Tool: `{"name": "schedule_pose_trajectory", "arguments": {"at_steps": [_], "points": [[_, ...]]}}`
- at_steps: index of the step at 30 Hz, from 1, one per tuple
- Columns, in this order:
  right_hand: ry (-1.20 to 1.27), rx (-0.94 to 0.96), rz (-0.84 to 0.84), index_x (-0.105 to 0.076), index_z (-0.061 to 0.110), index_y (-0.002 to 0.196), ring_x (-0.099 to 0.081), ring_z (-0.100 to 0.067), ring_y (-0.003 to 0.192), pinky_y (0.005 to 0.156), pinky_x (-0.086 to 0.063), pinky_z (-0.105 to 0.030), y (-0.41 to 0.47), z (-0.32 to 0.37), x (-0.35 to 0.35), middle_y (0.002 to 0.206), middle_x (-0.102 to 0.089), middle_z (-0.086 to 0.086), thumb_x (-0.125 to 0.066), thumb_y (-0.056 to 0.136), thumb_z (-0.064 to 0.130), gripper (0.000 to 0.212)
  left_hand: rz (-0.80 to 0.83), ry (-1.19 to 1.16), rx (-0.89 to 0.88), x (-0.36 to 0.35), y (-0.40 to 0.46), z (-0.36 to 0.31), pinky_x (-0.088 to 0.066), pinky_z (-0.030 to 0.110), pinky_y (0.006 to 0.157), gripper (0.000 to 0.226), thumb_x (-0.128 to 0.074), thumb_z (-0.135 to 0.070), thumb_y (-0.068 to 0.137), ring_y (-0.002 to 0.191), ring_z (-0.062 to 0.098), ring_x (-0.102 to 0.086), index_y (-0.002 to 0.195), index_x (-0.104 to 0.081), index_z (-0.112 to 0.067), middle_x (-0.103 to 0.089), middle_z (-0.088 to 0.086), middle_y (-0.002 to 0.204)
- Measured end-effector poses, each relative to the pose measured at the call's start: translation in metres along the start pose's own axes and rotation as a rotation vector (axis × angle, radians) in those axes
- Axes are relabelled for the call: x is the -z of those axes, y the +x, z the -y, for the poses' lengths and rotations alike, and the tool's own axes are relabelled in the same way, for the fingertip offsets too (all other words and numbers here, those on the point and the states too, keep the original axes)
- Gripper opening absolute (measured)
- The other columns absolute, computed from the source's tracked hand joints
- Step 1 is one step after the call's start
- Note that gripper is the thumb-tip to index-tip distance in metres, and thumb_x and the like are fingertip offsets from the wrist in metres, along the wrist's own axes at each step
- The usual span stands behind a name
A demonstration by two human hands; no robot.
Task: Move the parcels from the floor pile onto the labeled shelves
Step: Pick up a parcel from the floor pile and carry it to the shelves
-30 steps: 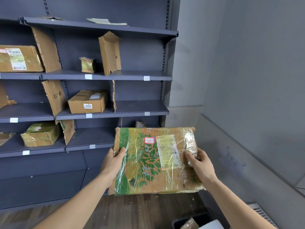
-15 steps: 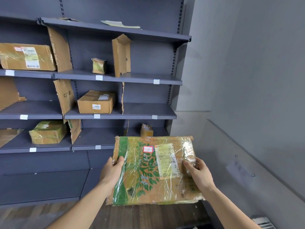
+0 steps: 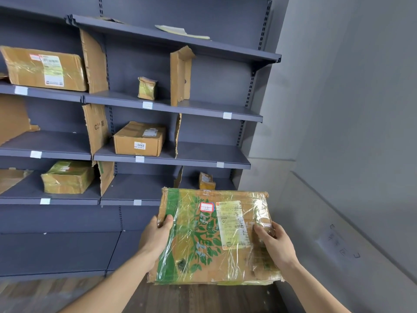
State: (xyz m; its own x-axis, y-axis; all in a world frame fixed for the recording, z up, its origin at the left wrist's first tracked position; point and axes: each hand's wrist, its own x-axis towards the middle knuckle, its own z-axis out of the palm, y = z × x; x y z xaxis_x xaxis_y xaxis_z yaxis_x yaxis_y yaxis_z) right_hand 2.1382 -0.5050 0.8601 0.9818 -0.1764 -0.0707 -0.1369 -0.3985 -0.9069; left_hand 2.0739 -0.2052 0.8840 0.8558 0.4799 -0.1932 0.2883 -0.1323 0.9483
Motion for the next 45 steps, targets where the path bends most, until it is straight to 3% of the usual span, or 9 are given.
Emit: {"name": "schedule_pose_trajectory", "arguments": {"at_steps": [3,8,13,16,21,29,34,37,45], "points": [[-0.002,0.006,-0.007,-0.048,0.025,0.144,-0.067,-0.018,0.102,0.097,-0.055,-0.043,0.011,0.008,-0.007,0.117,-0.066,0.008,-0.071,0.083,0.062,0.075,0.010,0.036,0.000,0.005,0.019,-0.002,-0.035,0.045,0.109,0.060,-0.044,-0.050,0.100,0.134,0.028,-0.044,0.150,-0.035,-0.017,-0.045,0.003,0.149],[0.026,0.009,-0.027,-0.047,0.026,0.144,-0.067,-0.019,0.104,0.098,-0.054,-0.043,0.039,0.020,-0.018,0.120,-0.065,0.007,-0.070,0.083,0.063,0.075,0.011,0.022,-0.040,-0.002,0.050,-0.020,-0.036,0.034,0.089,0.038,-0.044,-0.045,0.102,0.100,0.018,-0.047,0.131,-0.049,-0.021,-0.054,-0.004,0.116],[0.057,-0.012,-0.009,-0.050,0.028,0.140,-0.068,-0.018,0.102,0.097,-0.055,-0.044,0.093,0.016,-0.029,0.116,-0.067,0.010,-0.073,0.081,0.063,0.072,-0.003,0.053,-0.030,-0.028,0.085,-0.036,-0.035,0.043,0.107,0.054,-0.045,-0.043,0.103,0.134,0.030,-0.043,0.147,-0.037,-0.014,-0.046,0.007,0.147],[0.065,-0.036,0.011,-0.049,0.027,0.142,-0.068,-0.017,0.101,0.095,-0.055,-0.040,0.133,0.004,-0.034,0.118,-0.066,0.009,-0.073,0.082,0.061,0.073,-0.001,0.067,0.000,-0.054,0.116,-0.036,-0.034,0.045,0.109,0.055,-0.045,-0.044,0.102,0.136,0.030,-0.043,0.148,-0.037,-0.016,-0.045,0.005,0.148],[0.039,-0.088,0.065,-0.047,0.023,0.144,-0.066,-0.021,0.105,0.099,-0.054,-0.041,0.203,-0.014,-0.042,0.123,-0.065,0.004,-0.072,0.085,0.058,0.073,-0.021,0.110,0.073,-0.100,0.167,-0.034,-0.038,0.037,0.093,0.025,-0.046,-0.043,0.102,0.119,0.029,-0.053,0.119,-0.050,-0.025,-0.053,-0.011,0.101],[-0.004,-0.104,0.117,-0.051,0.022,0.141,-0.066,-0.022,0.104,0.099,-0.054,-0.042,0.289,-0.019,-0.047,0.120,-0.067,0.003,-0.072,0.085,0.056,0.069,-0.054,0.128,0.111,-0.150,0.221,-0.050,-0.034,0.030,0.085,0.035,-0.046,-0.042,0.102,0.097,0.017,-0.045,0.128,-0.051,-0.019,-0.055,-0.001,0.114],[-0.032,-0.147,0.140,-0.052,0.023,0.140,-0.067,-0.023,0.107,0.103,-0.052,-0.046,0.330,-0.024,-0.060,0.122,-0.068,0.003,-0.073,0.083,0.059,0.071,-0.061,0.154,0.160,-0.165,0.255,-0.052,-0.036,0.032,0.087,0.043,-0.046,-0.043,0.102,0.119,0.029,-0.053,0.135,-0.049,-0.016,-0.056,0.008,0.136],[-0.060,-0.168,0.133,-0.053,0.024,0.138,-0.065,-0.023,0.108,0.103,-0.051,-0.043,0.346,-0.025,-0.070,0.121,-0.067,0.003,-0.072,0.084,0.057,0.066,-0.057,0.179,0.178,-0.170,0.276,-0.053,-0.039,0.038,0.100,0.050,-0.045,-0.044,0.101,0.132,0.031,-0.047,0.142,-0.044,-0.015,-0.049,0.009,0.146],[-0.075,-0.198,0.067,-0.058,0.026,0.134,-0.062,-0.021,0.108,0.096,-0.047,-0.035,0.377,-0.017,-0.094,0.118,-0.065,0.004,-0.061,0.089,0.064,0.060,-0.041,0.211,0.230,-0.179,0.331,-0.045,-0.041,0.037,0.100,0.054,-0.045,-0.043,0.102,0.128,0.034,-0.052,0.142,-0.043,-0.007,-0.055,0.013,0.141]]}}
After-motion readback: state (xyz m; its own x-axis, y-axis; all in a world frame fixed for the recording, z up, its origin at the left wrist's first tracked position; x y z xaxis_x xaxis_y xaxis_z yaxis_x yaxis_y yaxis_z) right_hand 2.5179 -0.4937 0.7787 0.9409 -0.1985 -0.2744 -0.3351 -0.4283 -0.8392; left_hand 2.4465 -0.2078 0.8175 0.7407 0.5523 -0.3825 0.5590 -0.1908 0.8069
